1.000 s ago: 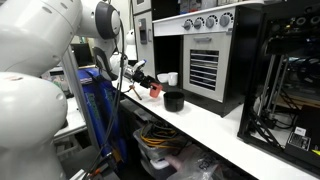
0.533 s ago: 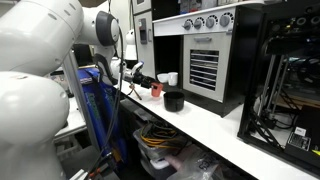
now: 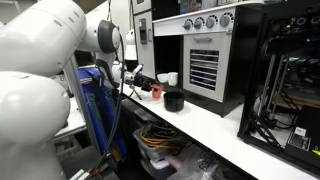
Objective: Pour the contents in the pink cup into the black pot
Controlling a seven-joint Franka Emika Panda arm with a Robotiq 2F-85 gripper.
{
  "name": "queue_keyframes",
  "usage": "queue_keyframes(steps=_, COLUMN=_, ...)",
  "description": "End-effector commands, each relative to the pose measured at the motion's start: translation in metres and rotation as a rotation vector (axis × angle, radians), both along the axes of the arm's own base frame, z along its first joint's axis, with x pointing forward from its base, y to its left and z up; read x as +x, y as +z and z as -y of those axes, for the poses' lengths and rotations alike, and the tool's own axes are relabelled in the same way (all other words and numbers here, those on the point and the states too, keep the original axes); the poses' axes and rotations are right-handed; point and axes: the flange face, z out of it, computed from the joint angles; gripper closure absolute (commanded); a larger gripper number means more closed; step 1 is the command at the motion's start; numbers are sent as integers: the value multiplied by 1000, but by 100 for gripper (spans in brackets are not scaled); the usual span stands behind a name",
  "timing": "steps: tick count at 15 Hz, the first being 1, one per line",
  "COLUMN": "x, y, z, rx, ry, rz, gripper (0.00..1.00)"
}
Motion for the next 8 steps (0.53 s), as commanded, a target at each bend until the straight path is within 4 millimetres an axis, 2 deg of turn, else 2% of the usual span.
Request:
queue_keyframes(steps=1, x=7, y=-4, z=-3, rx=-3, ry=-13, rz=43, gripper=49)
queue_keyframes(steps=8, x=13, y=-16, z=1, rx=-21, ry=-9, rz=55, gripper=49)
